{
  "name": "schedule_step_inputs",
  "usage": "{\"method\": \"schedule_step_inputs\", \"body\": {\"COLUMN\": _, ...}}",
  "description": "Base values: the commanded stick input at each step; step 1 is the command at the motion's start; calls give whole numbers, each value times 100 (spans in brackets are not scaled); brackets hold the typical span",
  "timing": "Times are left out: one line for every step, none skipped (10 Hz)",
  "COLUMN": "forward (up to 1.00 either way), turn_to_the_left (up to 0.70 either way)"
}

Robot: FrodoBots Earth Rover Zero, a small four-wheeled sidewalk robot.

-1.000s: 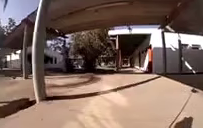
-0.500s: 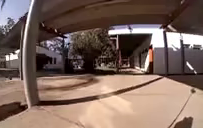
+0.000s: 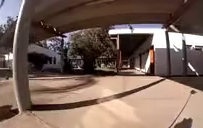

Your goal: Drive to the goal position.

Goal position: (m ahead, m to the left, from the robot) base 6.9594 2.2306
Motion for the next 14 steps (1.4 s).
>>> {"method": "schedule_step_inputs", "body": {"forward": 50, "turn_to_the_left": 0}}
{"method": "schedule_step_inputs", "body": {"forward": 50, "turn_to_the_left": 0}}
{"method": "schedule_step_inputs", "body": {"forward": 50, "turn_to_the_left": 0}}
{"method": "schedule_step_inputs", "body": {"forward": 50, "turn_to_the_left": 0}}
{"method": "schedule_step_inputs", "body": {"forward": 50, "turn_to_the_left": 0}}
{"method": "schedule_step_inputs", "body": {"forward": 50, "turn_to_the_left": 0}}
{"method": "schedule_step_inputs", "body": {"forward": 50, "turn_to_the_left": 0}}
{"method": "schedule_step_inputs", "body": {"forward": 50, "turn_to_the_left": 0}}
{"method": "schedule_step_inputs", "body": {"forward": 50, "turn_to_the_left": 0}}
{"method": "schedule_step_inputs", "body": {"forward": 50, "turn_to_the_left": 0}}
{"method": "schedule_step_inputs", "body": {"forward": 50, "turn_to_the_left": 0}}
{"method": "schedule_step_inputs", "body": {"forward": 50, "turn_to_the_left": 0}}
{"method": "schedule_step_inputs", "body": {"forward": 50, "turn_to_the_left": 0}}
{"method": "schedule_step_inputs", "body": {"forward": 50, "turn_to_the_left": 0}}
